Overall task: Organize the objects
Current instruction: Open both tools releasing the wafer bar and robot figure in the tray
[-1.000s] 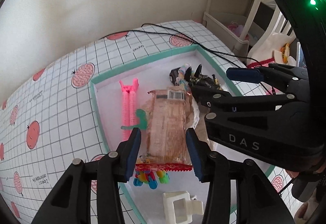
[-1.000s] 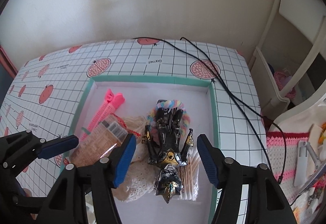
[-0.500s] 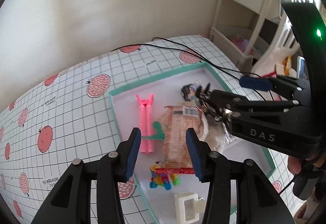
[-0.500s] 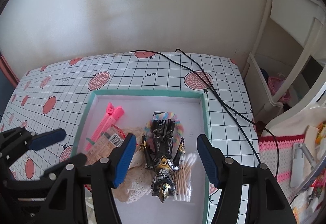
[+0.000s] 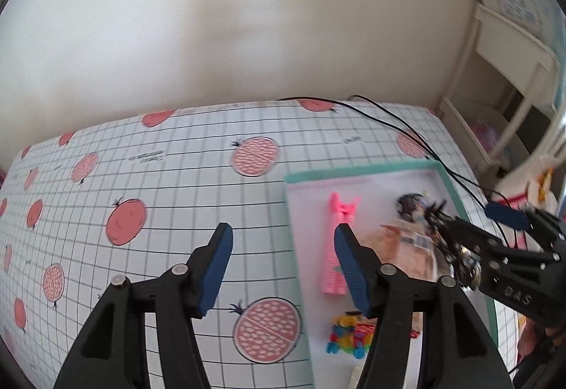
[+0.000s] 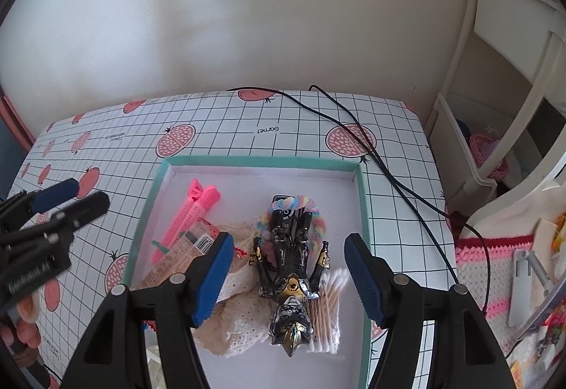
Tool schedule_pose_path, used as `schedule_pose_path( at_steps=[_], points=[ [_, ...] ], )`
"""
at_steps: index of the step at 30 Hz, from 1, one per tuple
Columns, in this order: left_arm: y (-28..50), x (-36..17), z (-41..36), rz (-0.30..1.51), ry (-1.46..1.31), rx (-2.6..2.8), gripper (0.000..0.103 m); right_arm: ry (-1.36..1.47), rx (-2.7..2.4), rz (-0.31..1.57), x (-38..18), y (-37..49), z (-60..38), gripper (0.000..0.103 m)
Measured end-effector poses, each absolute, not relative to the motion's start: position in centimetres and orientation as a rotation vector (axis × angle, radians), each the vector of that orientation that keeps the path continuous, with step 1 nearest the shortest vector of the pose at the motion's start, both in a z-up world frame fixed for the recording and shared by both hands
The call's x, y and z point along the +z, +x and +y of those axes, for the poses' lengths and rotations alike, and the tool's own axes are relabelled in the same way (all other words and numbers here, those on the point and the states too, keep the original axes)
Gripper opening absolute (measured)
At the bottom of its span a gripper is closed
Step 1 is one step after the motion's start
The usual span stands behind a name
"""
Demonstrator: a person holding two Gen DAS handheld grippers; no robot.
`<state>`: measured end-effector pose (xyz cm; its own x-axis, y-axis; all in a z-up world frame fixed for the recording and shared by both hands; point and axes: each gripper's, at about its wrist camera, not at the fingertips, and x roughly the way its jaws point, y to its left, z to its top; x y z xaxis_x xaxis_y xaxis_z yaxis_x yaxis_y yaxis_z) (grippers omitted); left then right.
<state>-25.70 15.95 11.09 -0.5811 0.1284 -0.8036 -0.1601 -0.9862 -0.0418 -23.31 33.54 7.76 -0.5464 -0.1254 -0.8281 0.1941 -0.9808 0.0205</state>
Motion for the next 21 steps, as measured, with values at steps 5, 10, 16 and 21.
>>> schedule_pose_path(
  at_steps=[5, 10, 16, 21],
  points=[
    [-26.3, 11.2, 14.6, 0.005, -1.358, 2.701, 0.079, 1.387, -2.611, 0.103, 7.7, -23.3, 33.4, 0.071],
    [-26.4, 11.4, 14.0, 0.002, -1.349, 2.74, 0.088, 1.372, -2.61, 0.096, 7.7, -23.3, 33.2, 0.082],
    [-26.5, 11.3, 13.3, -0.011, -1.343, 2.782, 0.103, 1.336, -2.624, 0.07, 7.9, -23.2, 33.2, 0.103],
    [-26.5, 11.4, 13.0, -0.019, -1.338, 2.795, 0.103, 1.337, -2.621, 0.06, 7.8, -23.3, 33.0, 0.103]
  ],
)
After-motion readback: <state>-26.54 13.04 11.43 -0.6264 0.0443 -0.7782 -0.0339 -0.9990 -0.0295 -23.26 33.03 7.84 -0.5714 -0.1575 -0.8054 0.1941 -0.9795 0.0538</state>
